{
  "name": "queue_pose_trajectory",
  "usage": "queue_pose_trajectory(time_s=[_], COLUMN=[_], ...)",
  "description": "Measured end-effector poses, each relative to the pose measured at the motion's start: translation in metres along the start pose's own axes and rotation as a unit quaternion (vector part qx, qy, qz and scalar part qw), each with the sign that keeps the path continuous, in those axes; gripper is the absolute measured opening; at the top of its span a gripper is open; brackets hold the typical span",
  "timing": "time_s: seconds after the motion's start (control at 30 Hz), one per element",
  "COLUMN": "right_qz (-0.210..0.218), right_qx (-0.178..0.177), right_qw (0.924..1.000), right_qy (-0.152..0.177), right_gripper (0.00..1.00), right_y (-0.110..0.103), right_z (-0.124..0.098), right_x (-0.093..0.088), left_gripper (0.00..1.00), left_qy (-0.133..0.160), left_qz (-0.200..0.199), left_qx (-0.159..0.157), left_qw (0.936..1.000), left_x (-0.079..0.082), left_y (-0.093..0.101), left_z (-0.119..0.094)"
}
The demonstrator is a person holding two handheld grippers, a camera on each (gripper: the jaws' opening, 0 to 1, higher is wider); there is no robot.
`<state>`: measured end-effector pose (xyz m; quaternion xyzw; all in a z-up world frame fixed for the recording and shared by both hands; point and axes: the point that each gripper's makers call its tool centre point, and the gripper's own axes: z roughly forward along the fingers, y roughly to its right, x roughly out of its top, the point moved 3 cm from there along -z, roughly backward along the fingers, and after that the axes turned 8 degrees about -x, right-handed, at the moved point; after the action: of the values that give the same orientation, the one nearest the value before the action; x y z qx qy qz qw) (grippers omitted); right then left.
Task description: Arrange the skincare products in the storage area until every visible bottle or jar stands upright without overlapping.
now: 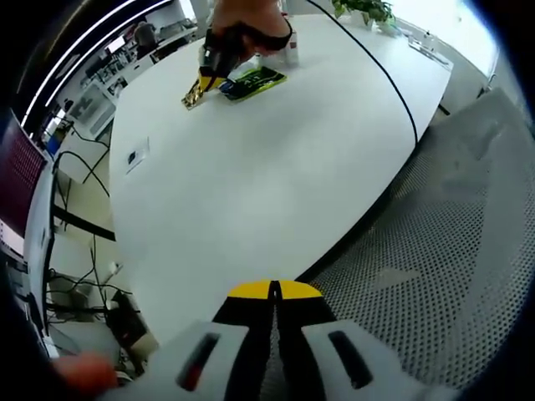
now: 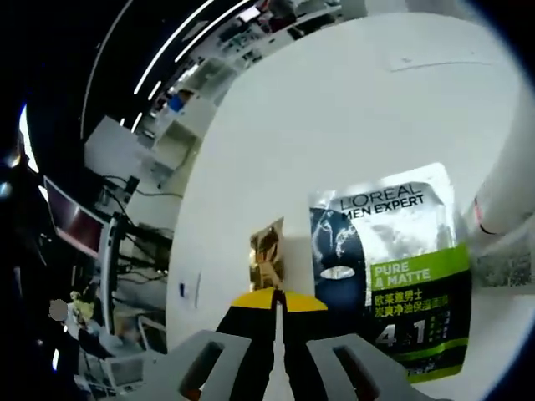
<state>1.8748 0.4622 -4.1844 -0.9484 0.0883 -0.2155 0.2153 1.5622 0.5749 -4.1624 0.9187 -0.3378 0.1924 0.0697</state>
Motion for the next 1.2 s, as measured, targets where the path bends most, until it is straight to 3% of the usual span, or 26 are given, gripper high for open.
queue_pose_trajectory(time_s=[0.63,0.9,1.0,1.1,1.2], right_qz=[0.018,-0.007,-0.057,-0.107,-0.129], right_qx=[-0.002,-0.002,0.009,0.050,0.079], right_qw=[0.9998,0.9999,0.9981,0.9930,0.9885], right_qy=[-0.002,0.007,0.023,0.004,0.005], right_gripper=[0.07,0.05,0.05,0.07,0.08], right_y=[0.003,-0.005,-0.019,-0.050,-0.078], right_z=[-0.005,-0.010,-0.011,-0.011,-0.008], right_x=[-0.003,-0.006,-0.001,-0.013,-0.017], left_gripper=[0.00,0.00,0.00,0.00,0.00], left_qy=[-0.002,-0.001,-0.001,-0.001,0.000], left_qz=[0.001,0.002,0.003,0.003,0.003], left_qx=[0.001,0.001,0.001,0.001,0.001], left_qw=[1.0000,1.0000,1.0000,1.0000,1.0000], left_x=[-0.001,0.000,0.000,0.000,0.000], left_y=[0.000,0.000,0.000,0.000,0.000], left_z=[0.000,0.001,0.001,0.000,0.000])
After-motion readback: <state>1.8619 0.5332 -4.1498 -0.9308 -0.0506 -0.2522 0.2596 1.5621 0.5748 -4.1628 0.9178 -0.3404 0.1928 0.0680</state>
